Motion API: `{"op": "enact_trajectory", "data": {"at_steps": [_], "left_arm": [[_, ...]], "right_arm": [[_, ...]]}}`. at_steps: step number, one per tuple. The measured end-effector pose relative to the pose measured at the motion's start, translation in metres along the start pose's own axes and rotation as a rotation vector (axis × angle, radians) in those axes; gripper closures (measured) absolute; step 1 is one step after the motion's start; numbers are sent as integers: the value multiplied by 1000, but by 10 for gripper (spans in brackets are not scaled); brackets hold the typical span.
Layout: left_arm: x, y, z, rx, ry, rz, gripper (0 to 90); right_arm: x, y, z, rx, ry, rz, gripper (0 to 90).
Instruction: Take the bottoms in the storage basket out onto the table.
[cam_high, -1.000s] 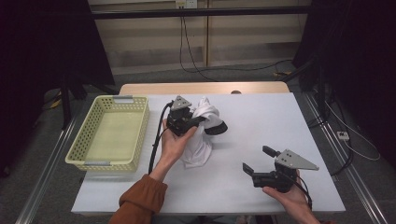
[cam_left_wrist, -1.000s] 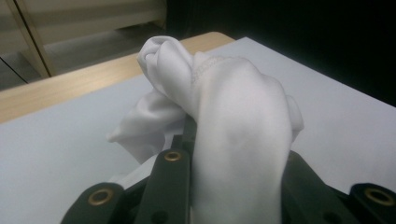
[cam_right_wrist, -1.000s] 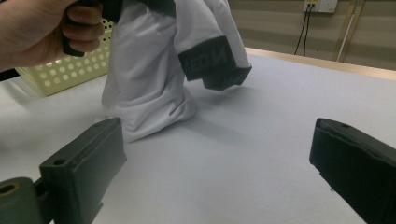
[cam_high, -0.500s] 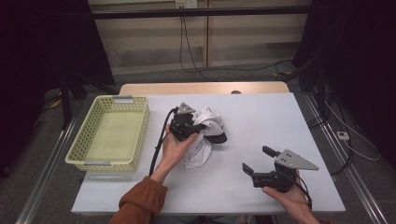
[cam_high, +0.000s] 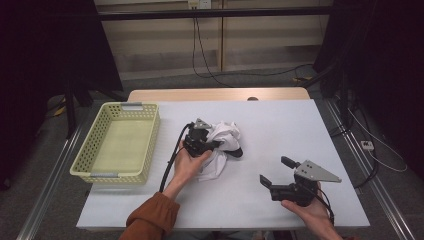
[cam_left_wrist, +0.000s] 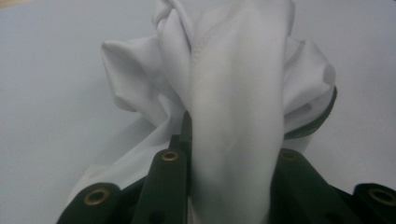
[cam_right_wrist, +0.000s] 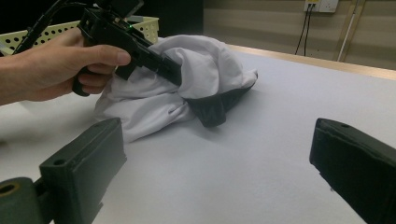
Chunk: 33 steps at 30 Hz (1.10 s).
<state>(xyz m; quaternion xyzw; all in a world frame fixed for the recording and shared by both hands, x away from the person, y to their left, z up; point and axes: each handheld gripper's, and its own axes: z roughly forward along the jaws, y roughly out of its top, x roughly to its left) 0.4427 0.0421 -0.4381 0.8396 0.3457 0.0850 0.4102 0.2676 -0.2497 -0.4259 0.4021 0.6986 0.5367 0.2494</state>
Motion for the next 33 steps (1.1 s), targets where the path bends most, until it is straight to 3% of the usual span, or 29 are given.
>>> {"op": "enact_trajectory", "data": {"at_steps": [5, 8, 23, 33], "left_arm": [[2, -4, 6, 34, -5, 0, 739], [1, -7, 12, 76, -6, 31, 729], [1, -6, 14, 72, -3, 60, 646], [0, -3, 6, 35, 11, 47, 325]], "right_arm": [[0, 0, 0, 0, 1, 1, 30], [0, 0, 0, 4, 1, -1, 31], [-2, -1, 1, 1, 8, 8, 30], [-3, -1, 1, 0, 7, 8, 30]]}}
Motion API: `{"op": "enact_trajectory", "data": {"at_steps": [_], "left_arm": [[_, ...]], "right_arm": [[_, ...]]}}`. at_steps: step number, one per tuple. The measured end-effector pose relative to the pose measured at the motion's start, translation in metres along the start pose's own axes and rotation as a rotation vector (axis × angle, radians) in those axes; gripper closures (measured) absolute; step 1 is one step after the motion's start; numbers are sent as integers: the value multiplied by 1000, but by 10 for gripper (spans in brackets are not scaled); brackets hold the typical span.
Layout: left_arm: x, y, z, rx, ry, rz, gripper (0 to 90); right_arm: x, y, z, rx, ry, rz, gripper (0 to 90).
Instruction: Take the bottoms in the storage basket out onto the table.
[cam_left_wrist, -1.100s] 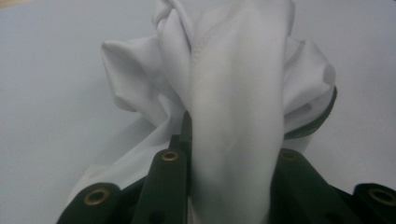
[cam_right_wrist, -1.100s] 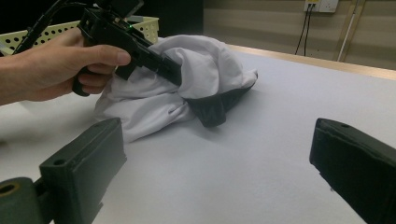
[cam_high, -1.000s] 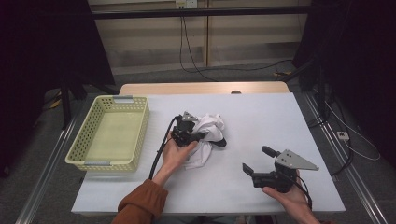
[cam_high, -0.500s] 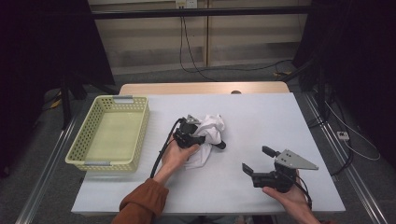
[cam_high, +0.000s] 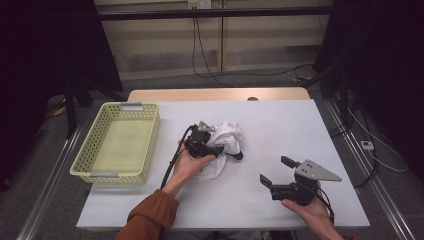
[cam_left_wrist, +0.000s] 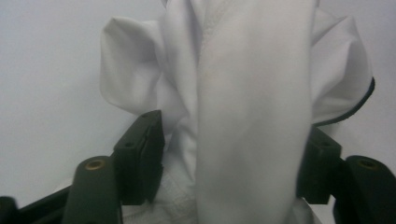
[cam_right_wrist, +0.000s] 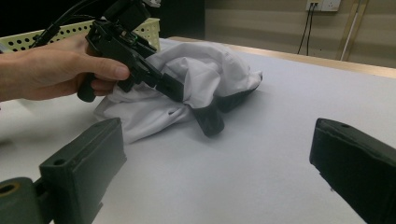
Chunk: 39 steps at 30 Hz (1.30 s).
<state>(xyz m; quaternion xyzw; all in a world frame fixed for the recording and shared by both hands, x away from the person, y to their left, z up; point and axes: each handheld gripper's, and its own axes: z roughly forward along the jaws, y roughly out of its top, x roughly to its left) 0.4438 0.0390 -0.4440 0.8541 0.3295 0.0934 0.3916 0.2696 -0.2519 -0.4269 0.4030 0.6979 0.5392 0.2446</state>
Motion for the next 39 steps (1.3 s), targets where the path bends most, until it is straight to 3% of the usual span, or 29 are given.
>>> {"op": "enact_trajectory", "data": {"at_steps": [3, 5, 12, 16, 19, 39], "left_arm": [[0, 1, -4, -25, -12, -14, 262], [-2, 2, -5, -41, 1, -15, 206], [-6, 6, -16, -91, -7, 14, 83], [-10, 9, -24, -140, 16, 46, 99], [-11, 11, -28, -165, 23, 43, 81], [-20, 15, -62, -247, 30, 69, 52]], "right_arm": [[0, 0, 0, 1, -1, -1, 30], [1, 0, 0, 2, -1, -4, 30], [2, 0, 0, 2, -8, -3, 30], [2, 0, 1, 2, -6, 0, 30], [2, 0, 2, 2, -6, 2, 30], [3, 0, -2, 3, -15, -4, 29]]}}
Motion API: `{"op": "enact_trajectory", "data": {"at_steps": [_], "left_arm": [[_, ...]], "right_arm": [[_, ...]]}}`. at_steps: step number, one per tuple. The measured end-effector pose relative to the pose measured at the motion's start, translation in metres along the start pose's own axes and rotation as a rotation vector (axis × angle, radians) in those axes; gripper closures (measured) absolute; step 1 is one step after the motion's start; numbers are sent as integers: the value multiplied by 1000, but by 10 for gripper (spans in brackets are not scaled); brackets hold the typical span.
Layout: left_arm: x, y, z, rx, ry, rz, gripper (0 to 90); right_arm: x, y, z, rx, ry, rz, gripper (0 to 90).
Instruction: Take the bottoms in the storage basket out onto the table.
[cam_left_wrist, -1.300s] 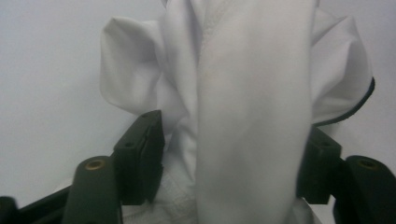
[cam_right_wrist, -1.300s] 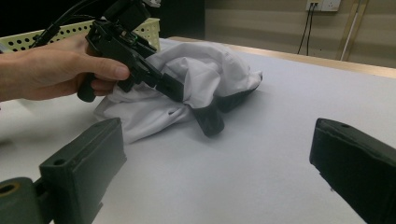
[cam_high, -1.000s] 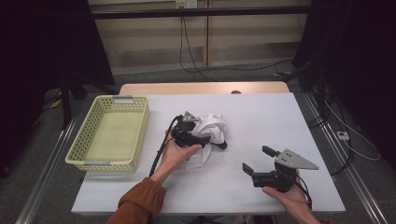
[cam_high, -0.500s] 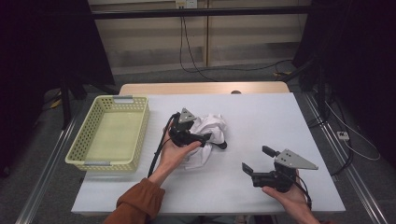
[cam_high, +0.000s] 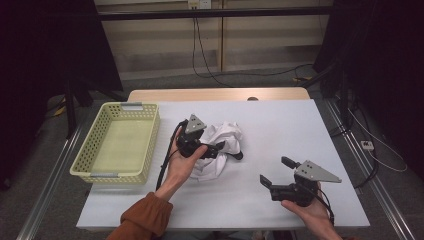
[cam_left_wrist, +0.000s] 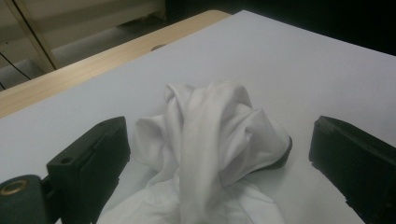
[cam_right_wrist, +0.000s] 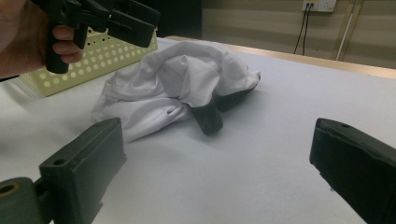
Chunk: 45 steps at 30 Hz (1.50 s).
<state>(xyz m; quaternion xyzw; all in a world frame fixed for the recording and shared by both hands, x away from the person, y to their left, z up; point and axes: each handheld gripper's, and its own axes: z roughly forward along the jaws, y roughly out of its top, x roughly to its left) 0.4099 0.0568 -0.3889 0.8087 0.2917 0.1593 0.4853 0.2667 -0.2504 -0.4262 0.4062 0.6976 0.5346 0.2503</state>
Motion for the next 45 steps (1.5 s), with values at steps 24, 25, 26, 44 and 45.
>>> {"op": "enact_trajectory", "data": {"at_steps": [24, 25, 26, 44, 45], "left_arm": [[-3, 1, -38, -25, 59, -20, 57], [-4, 1, -40, -32, 59, -23, 57], [-4, 1, -42, -32, 59, -21, 56], [3, -6, -76, -70, 101, -24, 54], [3, -6, -78, -69, 102, -25, 54]], "right_arm": [[0, 0, -1, 0, -7, 0, 30], [0, 0, -1, 0, -7, 0, 30], [0, 0, -1, 0, -6, 0, 29], [0, -1, -1, 1, -12, 1, 29], [0, -1, -1, 0, -13, 1, 29]]}}
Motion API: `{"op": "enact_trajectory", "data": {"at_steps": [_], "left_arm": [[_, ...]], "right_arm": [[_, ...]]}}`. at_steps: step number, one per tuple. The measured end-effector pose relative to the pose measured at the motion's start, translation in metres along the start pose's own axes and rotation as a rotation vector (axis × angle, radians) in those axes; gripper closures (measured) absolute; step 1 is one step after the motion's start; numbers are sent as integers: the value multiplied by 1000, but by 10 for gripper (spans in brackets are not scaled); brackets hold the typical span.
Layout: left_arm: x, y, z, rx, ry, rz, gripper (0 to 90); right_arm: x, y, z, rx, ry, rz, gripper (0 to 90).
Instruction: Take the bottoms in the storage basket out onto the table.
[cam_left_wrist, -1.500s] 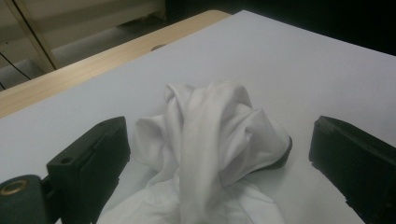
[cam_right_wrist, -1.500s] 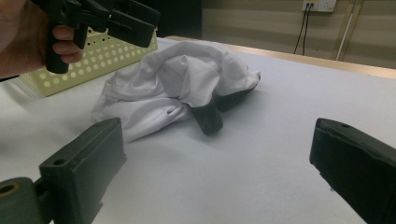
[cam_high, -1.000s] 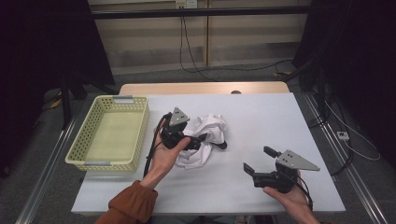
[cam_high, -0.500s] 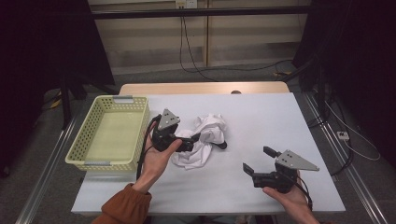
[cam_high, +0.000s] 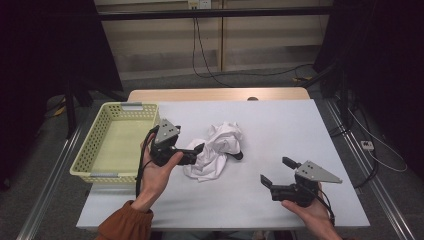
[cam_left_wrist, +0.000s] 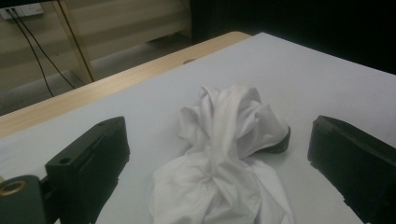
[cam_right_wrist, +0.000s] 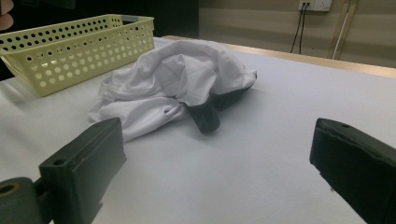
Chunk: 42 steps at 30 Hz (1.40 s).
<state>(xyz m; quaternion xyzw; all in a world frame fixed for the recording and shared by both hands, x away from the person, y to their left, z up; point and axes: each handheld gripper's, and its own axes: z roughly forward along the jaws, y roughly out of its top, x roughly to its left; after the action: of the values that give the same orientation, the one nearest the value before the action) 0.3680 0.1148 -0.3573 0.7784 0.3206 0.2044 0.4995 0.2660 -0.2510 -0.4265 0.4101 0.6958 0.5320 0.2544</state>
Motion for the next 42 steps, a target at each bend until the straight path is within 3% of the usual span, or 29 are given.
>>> {"op": "enact_trajectory", "data": {"at_steps": [11, 15, 28, 36, 42], "left_arm": [[6, -9, -18, 21, 29, 11, 54], [8, -11, -24, 17, 7, -27, 55], [13, -24, -44, 33, 49, -7, 56], [17, -41, -55, 48, 75, -10, 56], [15, -57, -61, 55, 64, -38, 55]], "right_arm": [[1, 0, 0, 0, 0, 0, 29], [0, 0, 0, 1, -2, 0, 29], [1, 0, 0, 0, -3, 0, 29], [0, 0, 0, 2, -2, 0, 29], [0, -1, 0, 4, -6, 2, 29]]}}
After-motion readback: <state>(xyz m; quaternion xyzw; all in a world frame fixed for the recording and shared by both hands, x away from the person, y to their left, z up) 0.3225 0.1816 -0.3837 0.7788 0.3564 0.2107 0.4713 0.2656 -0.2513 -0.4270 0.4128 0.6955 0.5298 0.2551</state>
